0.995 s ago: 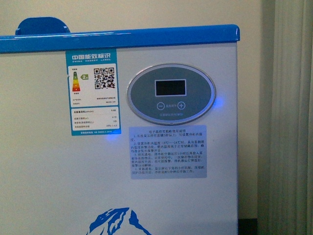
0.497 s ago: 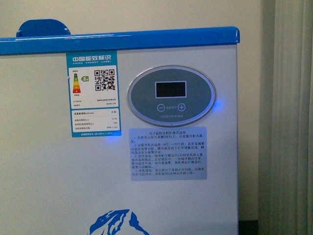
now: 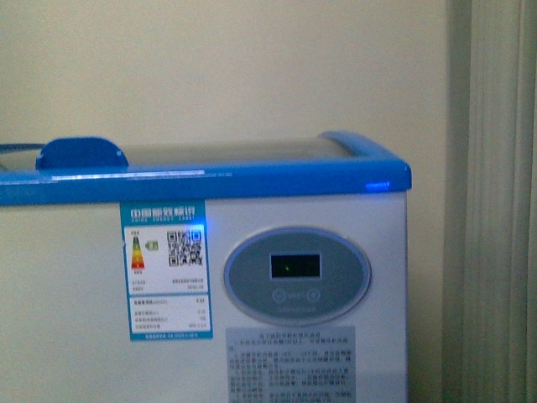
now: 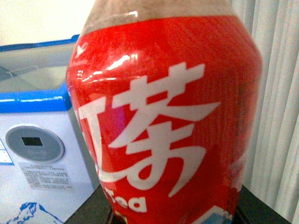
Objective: Put drink in fridge
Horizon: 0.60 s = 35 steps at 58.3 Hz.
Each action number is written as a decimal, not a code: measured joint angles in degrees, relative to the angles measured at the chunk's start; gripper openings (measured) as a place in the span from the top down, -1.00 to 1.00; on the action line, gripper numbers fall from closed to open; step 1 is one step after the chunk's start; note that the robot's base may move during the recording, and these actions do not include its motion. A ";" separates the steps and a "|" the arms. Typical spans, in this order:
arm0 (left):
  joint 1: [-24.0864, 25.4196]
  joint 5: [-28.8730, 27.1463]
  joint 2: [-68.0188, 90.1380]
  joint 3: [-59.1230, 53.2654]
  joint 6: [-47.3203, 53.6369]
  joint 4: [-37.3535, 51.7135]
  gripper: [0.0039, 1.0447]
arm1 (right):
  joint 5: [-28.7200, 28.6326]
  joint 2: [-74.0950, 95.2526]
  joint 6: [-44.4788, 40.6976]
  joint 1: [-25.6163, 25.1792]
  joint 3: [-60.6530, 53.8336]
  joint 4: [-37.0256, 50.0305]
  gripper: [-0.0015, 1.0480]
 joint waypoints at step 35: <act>0.00 -0.02 0.00 0.00 0.00 0.00 -0.85 | 0.00 0.00 0.00 0.00 0.00 0.00 0.31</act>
